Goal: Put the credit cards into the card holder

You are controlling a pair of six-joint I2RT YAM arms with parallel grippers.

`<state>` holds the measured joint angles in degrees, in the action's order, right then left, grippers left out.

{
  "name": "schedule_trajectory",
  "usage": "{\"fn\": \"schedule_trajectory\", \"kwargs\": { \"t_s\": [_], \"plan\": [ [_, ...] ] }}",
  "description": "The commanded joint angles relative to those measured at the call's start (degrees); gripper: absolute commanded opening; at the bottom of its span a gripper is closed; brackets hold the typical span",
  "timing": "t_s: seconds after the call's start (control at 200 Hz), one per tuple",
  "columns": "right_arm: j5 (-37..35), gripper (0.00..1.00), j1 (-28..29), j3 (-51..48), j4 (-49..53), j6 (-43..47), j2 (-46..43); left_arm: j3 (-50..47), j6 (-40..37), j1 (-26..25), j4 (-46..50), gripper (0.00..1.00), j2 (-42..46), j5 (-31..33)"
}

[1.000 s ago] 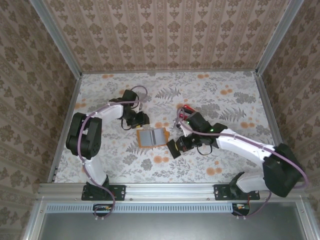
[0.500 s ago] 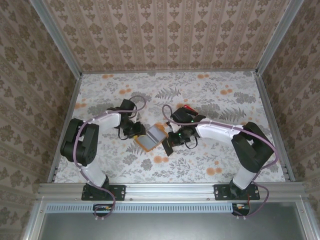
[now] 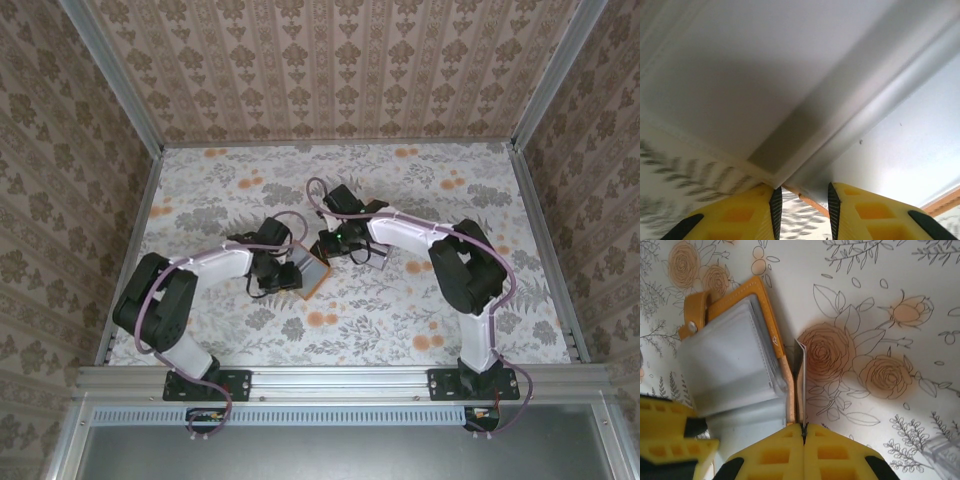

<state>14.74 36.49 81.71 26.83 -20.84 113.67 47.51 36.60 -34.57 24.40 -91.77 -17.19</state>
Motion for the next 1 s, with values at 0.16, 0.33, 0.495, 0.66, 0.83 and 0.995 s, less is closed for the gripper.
{"fn": "schedule_trajectory", "kwargs": {
  "t_s": [0.16,0.33,0.495,0.66,0.83,0.995],
  "plan": [
    [-5.01,0.05,-2.44,4.68,8.57,5.89,-4.09,-0.86,8.81,-6.31,-7.55,0.33,-4.13,-2.06],
    [-6.68,0.05,-4.51,4.30,9.85,6.92,-10.10,0.28,9.04,-6.45,-7.54,0.33,-4.79,-1.42],
    [-2.94,0.06,-5.46,-1.69,5.24,3.20,-16.47,2.43,8.78,-6.32,-7.02,0.39,-1.44,-1.35],
    [7.64,0.06,-5.22,-12.78,-5.88,-5.62,-20.15,8.10,4.68,-3.58,1.42,0.43,5.01,0.60],
    [7.86,0.06,-3.31,-20.58,-11.46,-10.58,-20.71,11.07,0.59,5.78,4.69,0.44,8.18,-2.30],
    [8.48,0.06,-1.37,-23.63,-16.14,-13.79,-19.15,14.10,-3.41,13.24,2.96,0.44,4.42,-2.54]
  ]
}}
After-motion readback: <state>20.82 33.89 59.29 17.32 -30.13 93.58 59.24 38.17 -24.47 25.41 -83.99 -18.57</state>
